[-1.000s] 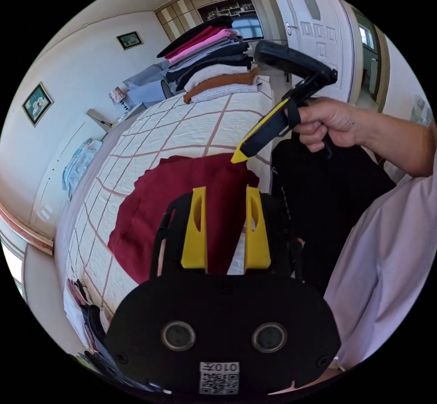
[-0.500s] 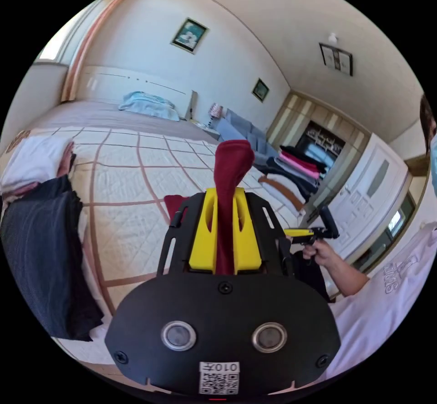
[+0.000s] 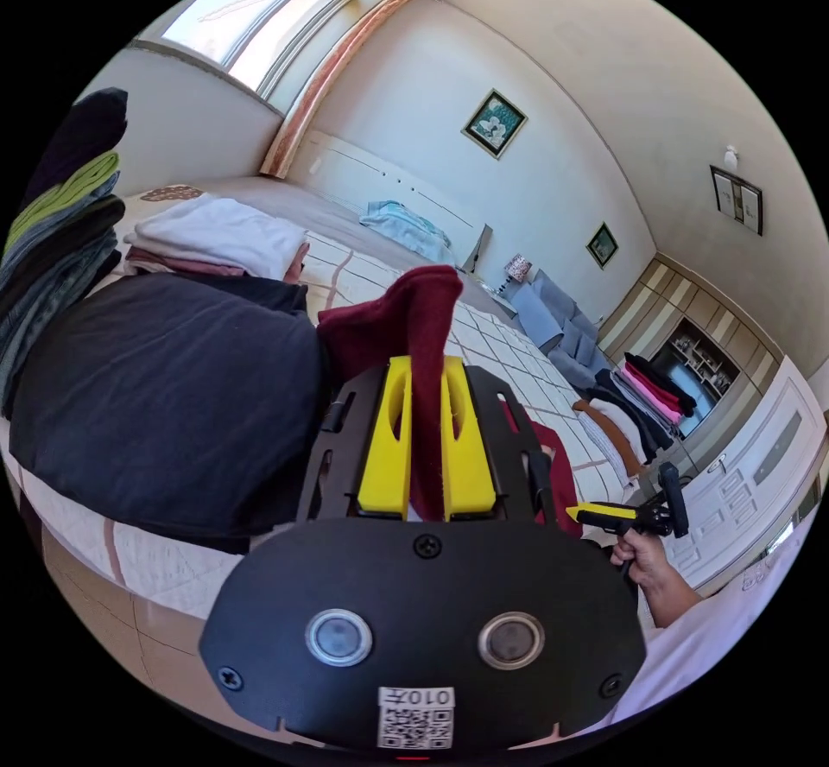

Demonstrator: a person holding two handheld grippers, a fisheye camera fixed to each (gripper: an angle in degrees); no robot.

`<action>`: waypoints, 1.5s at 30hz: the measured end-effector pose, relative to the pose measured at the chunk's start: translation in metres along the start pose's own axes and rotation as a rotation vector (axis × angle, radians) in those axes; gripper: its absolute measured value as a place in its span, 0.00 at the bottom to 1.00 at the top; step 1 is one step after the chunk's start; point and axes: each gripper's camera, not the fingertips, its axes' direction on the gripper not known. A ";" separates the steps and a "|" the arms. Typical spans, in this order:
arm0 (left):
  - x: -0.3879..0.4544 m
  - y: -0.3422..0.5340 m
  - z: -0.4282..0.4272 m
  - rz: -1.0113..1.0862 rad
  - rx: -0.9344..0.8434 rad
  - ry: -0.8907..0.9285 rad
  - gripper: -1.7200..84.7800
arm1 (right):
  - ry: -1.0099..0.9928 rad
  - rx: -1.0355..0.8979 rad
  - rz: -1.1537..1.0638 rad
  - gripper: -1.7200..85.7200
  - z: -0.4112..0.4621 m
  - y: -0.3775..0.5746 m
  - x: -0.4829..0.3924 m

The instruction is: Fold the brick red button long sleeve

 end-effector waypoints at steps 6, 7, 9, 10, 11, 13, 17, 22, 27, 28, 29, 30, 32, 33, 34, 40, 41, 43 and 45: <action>0.041 -0.097 0.065 0.149 -0.070 0.232 0.08 | -0.352 0.137 0.045 0.07 -0.053 -0.024 0.083; 0.047 -0.110 0.071 0.165 -0.059 0.250 0.08 | -0.332 0.194 0.039 0.07 -0.077 -0.035 0.097; 0.080 -0.154 0.078 0.271 0.040 0.372 0.08 | -0.232 0.286 0.032 0.07 -0.122 -0.049 0.109; 0.088 -0.162 0.075 0.303 0.079 0.401 0.08 | -0.140 0.362 0.019 0.07 -0.154 -0.053 0.112; 0.101 -0.174 0.070 0.354 0.158 0.455 0.09 | -0.095 0.404 0.017 0.07 -0.171 -0.052 0.113; 0.107 -0.183 0.065 0.370 0.222 0.512 0.09 | 0.015 0.534 0.043 0.07 -0.223 -0.034 0.123; 0.076 -0.158 0.094 0.182 0.054 0.454 0.11 | -0.039 0.538 0.116 0.08 -0.234 0.011 0.153; 0.005 -0.071 0.148 -0.023 -0.286 0.254 0.11 | -0.056 0.238 0.214 0.10 -0.142 0.074 0.192; 0.066 -0.083 0.182 0.244 -0.326 0.123 0.11 | -0.114 0.286 0.212 0.13 -0.119 0.071 0.210; 0.081 -0.091 0.192 0.306 -0.341 0.121 0.11 | -0.092 0.302 0.169 0.14 -0.116 0.055 0.209; 0.113 -0.107 0.215 0.433 -0.367 0.110 0.12 | -0.077 0.305 0.145 0.14 -0.114 0.045 0.208; 0.144 -0.119 0.240 0.563 -0.382 0.095 0.12 | -0.042 0.307 0.098 0.15 -0.109 0.025 0.205; 0.187 -0.130 0.286 0.771 -0.426 0.090 0.13 | -0.005 0.284 0.029 0.16 -0.098 -0.007 0.202; 0.211 -0.134 0.321 0.880 -0.468 0.081 0.13 | 0.010 0.269 -0.020 0.17 -0.089 -0.028 0.201; 0.221 -0.134 0.339 0.930 -0.488 0.077 0.13 | 0.022 0.243 -0.055 0.17 -0.080 -0.050 0.202; 0.264 -0.135 0.482 1.069 -0.696 0.022 0.14 | 0.101 0.116 -0.153 0.17 -0.042 -0.143 0.214; 0.262 -0.135 0.501 1.049 -0.760 0.038 0.14 | 0.088 0.108 -0.152 0.17 -0.039 -0.150 0.217; 0.259 -0.130 0.519 1.024 -0.834 0.086 0.13 | 0.000 0.052 -0.156 0.15 -0.024 -0.168 0.223; 0.257 -0.129 0.520 1.001 -0.805 0.135 0.12 | -0.059 0.003 -0.177 0.14 -0.014 -0.171 0.220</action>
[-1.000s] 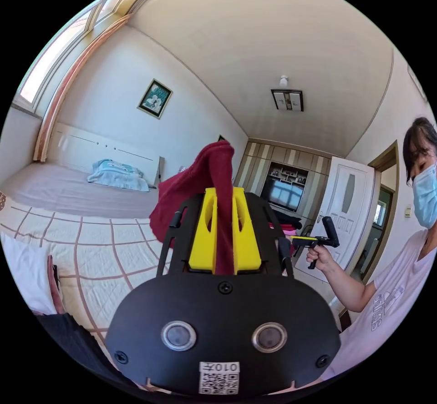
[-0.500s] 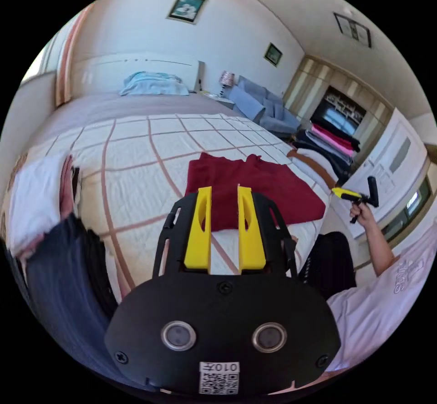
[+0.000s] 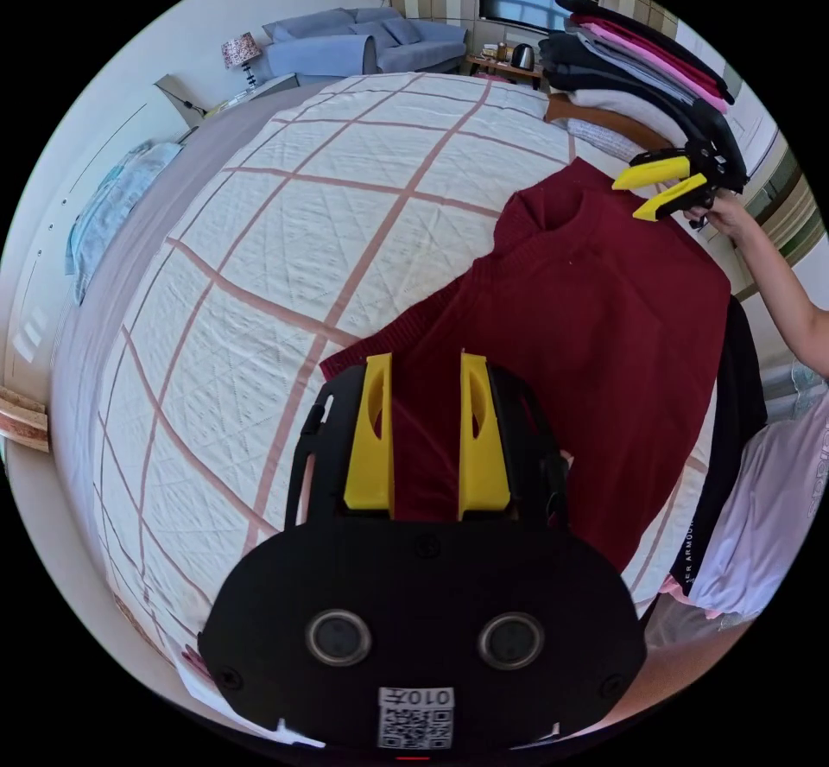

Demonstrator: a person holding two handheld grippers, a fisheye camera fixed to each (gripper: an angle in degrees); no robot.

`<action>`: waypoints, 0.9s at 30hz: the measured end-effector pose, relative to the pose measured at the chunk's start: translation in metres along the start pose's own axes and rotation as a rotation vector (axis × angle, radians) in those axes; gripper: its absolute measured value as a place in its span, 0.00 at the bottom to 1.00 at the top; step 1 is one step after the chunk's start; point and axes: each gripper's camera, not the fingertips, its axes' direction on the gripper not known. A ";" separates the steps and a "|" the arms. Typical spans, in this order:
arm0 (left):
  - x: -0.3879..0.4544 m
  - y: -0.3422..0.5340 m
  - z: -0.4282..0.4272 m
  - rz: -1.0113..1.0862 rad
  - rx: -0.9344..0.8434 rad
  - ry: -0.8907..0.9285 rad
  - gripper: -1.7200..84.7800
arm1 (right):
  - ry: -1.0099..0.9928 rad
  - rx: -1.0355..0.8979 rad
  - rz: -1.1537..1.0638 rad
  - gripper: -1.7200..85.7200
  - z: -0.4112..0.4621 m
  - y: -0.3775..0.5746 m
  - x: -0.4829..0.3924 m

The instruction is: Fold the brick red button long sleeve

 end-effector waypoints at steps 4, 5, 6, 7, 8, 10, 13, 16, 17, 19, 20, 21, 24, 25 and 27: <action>0.010 0.007 -0.009 0.012 0.046 -0.022 0.07 | 0.079 0.048 0.024 0.08 0.004 0.015 -0.017; 0.015 0.011 -0.015 0.018 0.078 -0.038 0.06 | 0.079 0.058 0.035 0.07 0.002 0.016 -0.019; 0.021 0.015 -0.025 0.020 0.123 -0.047 0.05 | 0.068 0.077 0.042 0.07 -0.007 0.019 -0.024; 0.024 0.018 -0.030 0.018 0.147 -0.051 0.04 | 0.077 0.102 0.042 0.06 -0.019 0.021 -0.032; 0.031 0.024 -0.045 0.013 0.199 -0.062 0.04 | 0.085 0.118 0.033 0.06 -0.027 0.023 -0.038; 0.048 0.037 -0.073 0.022 0.285 -0.082 0.03 | 0.103 0.193 -0.045 0.06 -0.062 0.036 -0.067; 0.089 0.070 -0.118 0.043 0.374 -0.140 0.03 | 0.091 0.281 -0.181 0.06 -0.103 0.069 -0.112; 0.146 0.111 -0.142 0.075 0.361 -0.213 0.02 | 0.094 0.284 -0.278 0.06 -0.110 0.108 -0.159; 0.168 0.127 -0.142 0.084 0.337 -0.225 0.02 | 0.097 0.275 -0.287 0.06 -0.107 0.115 -0.167; 0.197 0.148 -0.133 0.083 0.286 -0.218 0.02 | 0.090 0.227 -0.302 0.06 -0.085 0.137 -0.195; 0.213 0.159 -0.123 0.078 0.248 -0.223 0.02 | 0.087 0.217 -0.300 0.06 -0.079 0.141 -0.200; 0.226 0.167 -0.112 0.072 0.215 -0.227 0.02 | 0.083 0.204 -0.285 0.06 -0.069 0.145 -0.209; 0.250 0.170 -0.097 0.070 0.195 -0.295 0.03 | 0.080 0.195 -0.230 0.06 -0.055 0.144 -0.217; 0.255 0.168 -0.095 0.084 0.195 -0.321 0.03 | 0.073 0.199 -0.207 0.06 -0.055 0.140 -0.217; 0.266 0.154 -0.091 0.150 0.194 -0.394 0.04 | 0.062 0.197 -0.181 0.06 -0.059 0.131 -0.213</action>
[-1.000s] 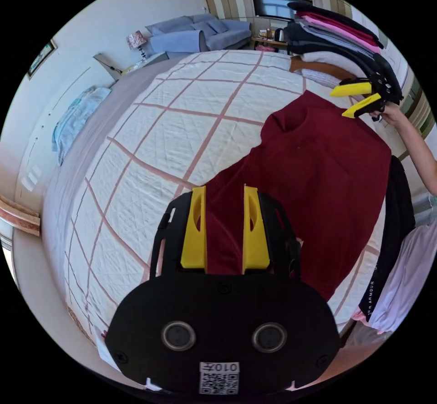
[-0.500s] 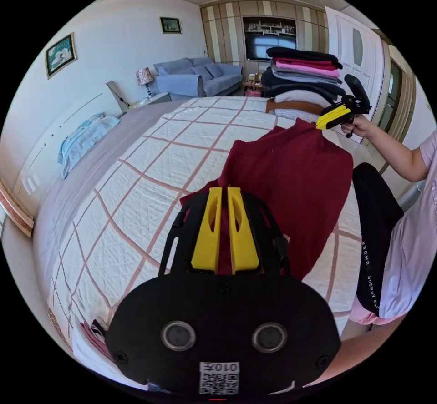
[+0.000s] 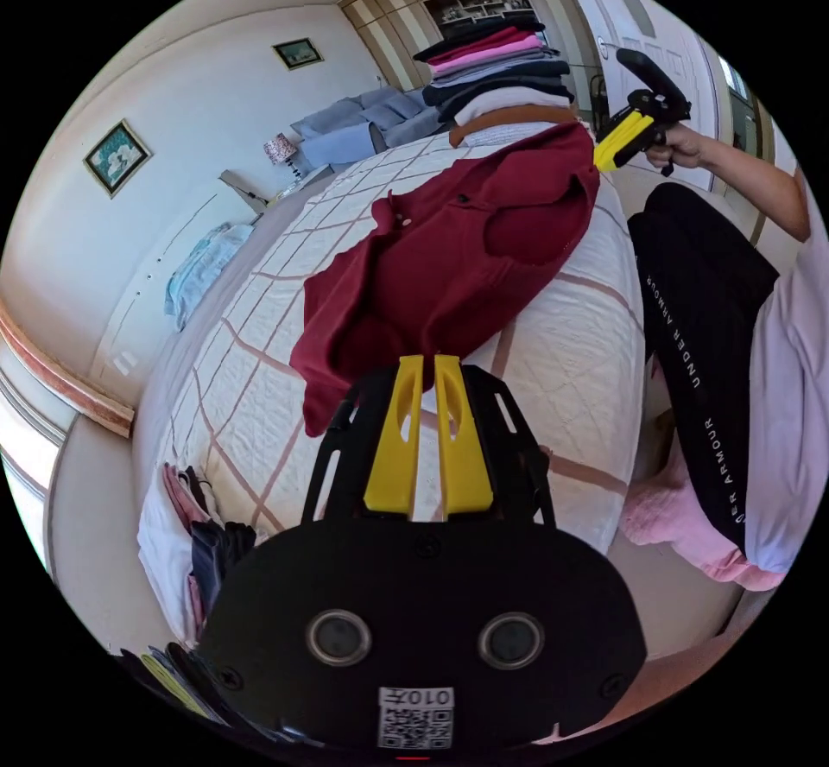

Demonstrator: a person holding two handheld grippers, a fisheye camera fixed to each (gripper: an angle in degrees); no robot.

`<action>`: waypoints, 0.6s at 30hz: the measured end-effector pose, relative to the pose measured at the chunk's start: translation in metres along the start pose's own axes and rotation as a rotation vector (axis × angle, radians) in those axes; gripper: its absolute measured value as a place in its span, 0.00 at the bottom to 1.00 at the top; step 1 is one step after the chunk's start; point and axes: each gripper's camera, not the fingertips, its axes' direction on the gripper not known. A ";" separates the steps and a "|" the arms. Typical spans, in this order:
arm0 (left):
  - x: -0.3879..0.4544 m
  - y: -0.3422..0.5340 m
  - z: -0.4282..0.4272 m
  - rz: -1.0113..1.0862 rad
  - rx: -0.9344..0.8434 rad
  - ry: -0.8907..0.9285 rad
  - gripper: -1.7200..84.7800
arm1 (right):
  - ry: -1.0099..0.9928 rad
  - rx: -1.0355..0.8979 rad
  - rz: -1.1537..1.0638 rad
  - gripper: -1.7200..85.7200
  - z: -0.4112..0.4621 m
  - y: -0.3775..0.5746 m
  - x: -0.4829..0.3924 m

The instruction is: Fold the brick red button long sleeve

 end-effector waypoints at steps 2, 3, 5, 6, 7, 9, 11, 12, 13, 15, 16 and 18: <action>0.001 -0.013 0.005 0.057 0.012 0.014 0.05 | -0.011 0.007 0.013 0.06 -0.005 -0.011 0.007; 0.000 -0.021 0.010 0.087 0.014 0.037 0.06 | -0.017 0.017 0.027 0.06 -0.008 -0.017 0.013; 0.001 -0.032 0.015 0.157 0.012 0.067 0.08 | -0.025 0.013 0.029 0.06 -0.008 -0.026 0.019; 0.002 -0.038 0.017 0.202 0.009 0.065 0.09 | -0.007 0.001 0.007 0.06 -0.005 -0.029 0.019; 0.003 -0.040 0.018 0.220 0.013 0.069 0.09 | 0.031 -0.008 -0.005 0.05 -0.002 -0.031 0.018; 0.001 -0.047 0.016 0.278 0.021 0.097 0.11 | 0.056 -0.012 -0.030 0.05 0.004 -0.033 0.015; 0.001 -0.050 0.011 0.331 0.009 0.121 0.12 | 0.081 -0.028 -0.035 0.05 0.008 -0.036 0.014; 0.004 -0.051 0.007 0.373 0.002 0.133 0.13 | 0.092 -0.032 -0.030 0.05 0.009 -0.041 0.014; 0.006 -0.051 0.006 0.395 -0.004 0.136 0.14 | 0.105 -0.035 -0.013 0.05 0.009 -0.045 0.016; 0.014 -0.049 0.002 0.474 -0.053 0.131 0.15 | 0.115 -0.038 0.012 0.05 0.009 -0.052 0.019; 0.015 -0.049 0.002 0.483 -0.062 0.124 0.15 | 0.110 -0.034 0.009 0.05 0.008 -0.055 0.019; 0.012 -0.047 -0.005 0.460 -0.054 0.093 0.15 | 0.113 -0.018 -0.015 0.06 0.003 -0.057 0.012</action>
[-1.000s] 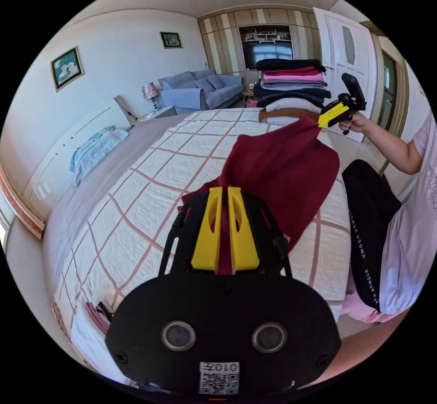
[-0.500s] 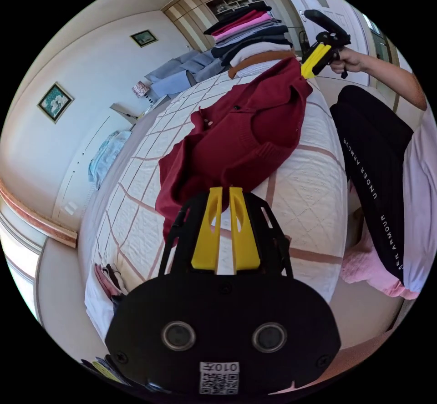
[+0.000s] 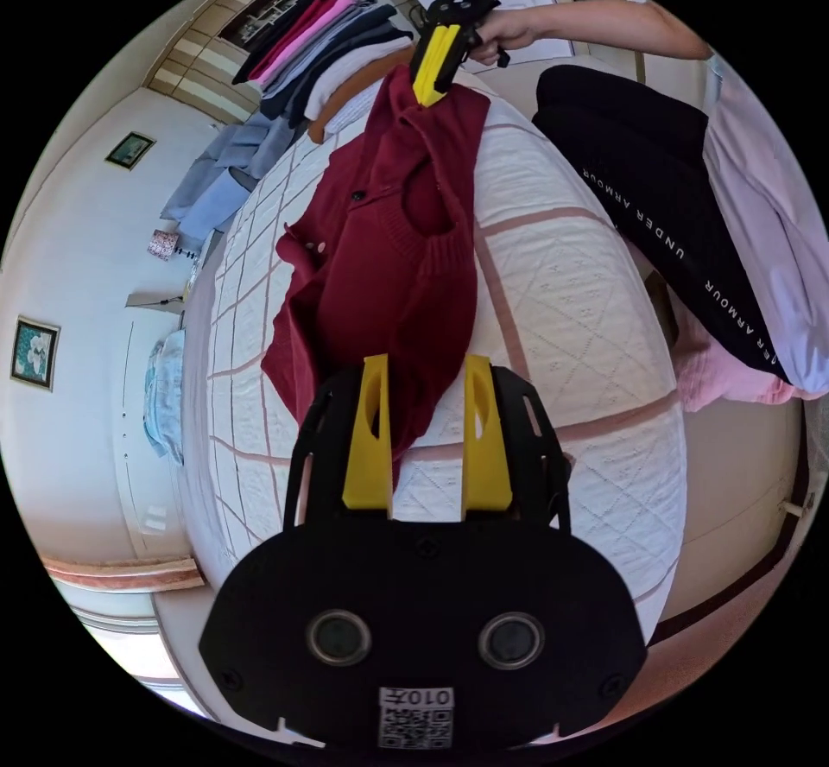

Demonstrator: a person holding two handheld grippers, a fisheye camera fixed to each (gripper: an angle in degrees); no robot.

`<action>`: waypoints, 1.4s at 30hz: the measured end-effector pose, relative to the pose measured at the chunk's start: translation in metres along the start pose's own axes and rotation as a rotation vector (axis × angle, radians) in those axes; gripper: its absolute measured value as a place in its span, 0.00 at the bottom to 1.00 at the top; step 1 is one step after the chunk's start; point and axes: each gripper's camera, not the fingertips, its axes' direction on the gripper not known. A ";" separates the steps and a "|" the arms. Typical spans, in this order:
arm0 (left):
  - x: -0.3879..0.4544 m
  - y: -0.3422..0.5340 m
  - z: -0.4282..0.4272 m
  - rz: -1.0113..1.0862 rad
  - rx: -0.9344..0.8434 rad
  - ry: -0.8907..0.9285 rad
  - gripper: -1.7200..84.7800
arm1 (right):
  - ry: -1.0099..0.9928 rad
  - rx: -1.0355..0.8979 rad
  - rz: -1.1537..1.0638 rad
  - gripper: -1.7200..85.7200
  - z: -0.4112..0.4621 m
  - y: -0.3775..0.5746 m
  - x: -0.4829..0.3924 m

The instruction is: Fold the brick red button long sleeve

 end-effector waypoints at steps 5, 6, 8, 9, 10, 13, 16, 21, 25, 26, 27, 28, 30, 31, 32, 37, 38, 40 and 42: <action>-0.004 0.011 -0.007 -0.027 -0.025 -0.013 0.13 | -0.051 0.048 -0.008 0.06 -0.017 0.013 -0.011; -0.003 0.013 -0.006 -0.019 -0.042 -0.015 0.13 | -0.056 0.054 -0.019 0.06 -0.022 0.017 -0.015; -0.002 0.015 -0.011 -0.036 -0.037 -0.038 0.12 | -0.023 0.085 -0.045 0.07 -0.037 0.022 -0.024; -0.004 0.016 -0.015 -0.062 -0.036 -0.044 0.12 | 0.015 0.131 -0.062 0.08 -0.052 0.026 -0.030; -0.006 0.018 -0.016 -0.079 -0.035 -0.035 0.11 | 0.064 0.169 -0.069 0.10 -0.065 0.029 -0.036; -0.013 0.026 -0.023 -0.160 -0.023 0.014 0.10 | 0.173 0.139 -0.110 0.16 -0.078 0.026 -0.048; -0.016 0.035 -0.033 -0.203 -0.004 0.037 0.08 | 0.209 -0.003 -0.214 0.19 -0.065 0.012 -0.062; -0.019 0.055 -0.070 -0.228 0.026 0.033 0.05 | 0.255 -0.083 -0.257 0.17 -0.048 -0.005 -0.061; -0.019 0.075 -0.102 -0.270 -0.002 -0.026 0.03 | 0.148 -0.082 -0.194 0.07 -0.073 -0.017 -0.047; -0.020 0.083 -0.115 -0.306 -0.010 -0.060 0.03 | 0.140 -0.054 -0.178 0.06 -0.084 -0.019 -0.046; -0.022 0.091 -0.132 -0.353 -0.003 -0.099 0.03 | 0.135 0.012 -0.145 0.06 -0.111 -0.021 -0.043; -0.023 0.095 -0.142 -0.378 0.010 -0.120 0.03 | 0.143 0.086 -0.101 0.05 -0.145 -0.023 -0.038; -0.029 0.111 -0.204 -0.482 0.121 -0.248 0.02 | 0.164 0.189 -0.037 0.05 -0.203 -0.027 -0.031; -0.030 0.115 -0.224 -0.509 0.164 -0.284 0.02 | 0.178 0.230 -0.030 0.05 -0.244 -0.032 -0.030; -0.032 0.124 -0.267 -0.559 0.254 -0.348 0.02 | 0.193 0.246 -0.030 0.05 -0.264 -0.035 -0.032; -0.003 0.138 -0.434 -0.585 0.526 -0.578 0.02 | 0.499 0.533 -0.018 0.05 -0.448 -0.029 -0.099; 0.012 0.141 -0.471 -0.580 0.585 -0.644 0.02 | 0.520 0.573 -0.020 0.05 -0.466 -0.024 -0.108; 0.037 0.146 -0.522 -0.548 0.678 -0.737 0.02 | 0.602 0.706 -0.030 0.06 -0.530 -0.003 -0.144; 0.068 0.152 -0.581 -0.488 0.765 -0.807 0.02 | 0.654 0.790 -0.049 0.06 -0.570 0.014 -0.169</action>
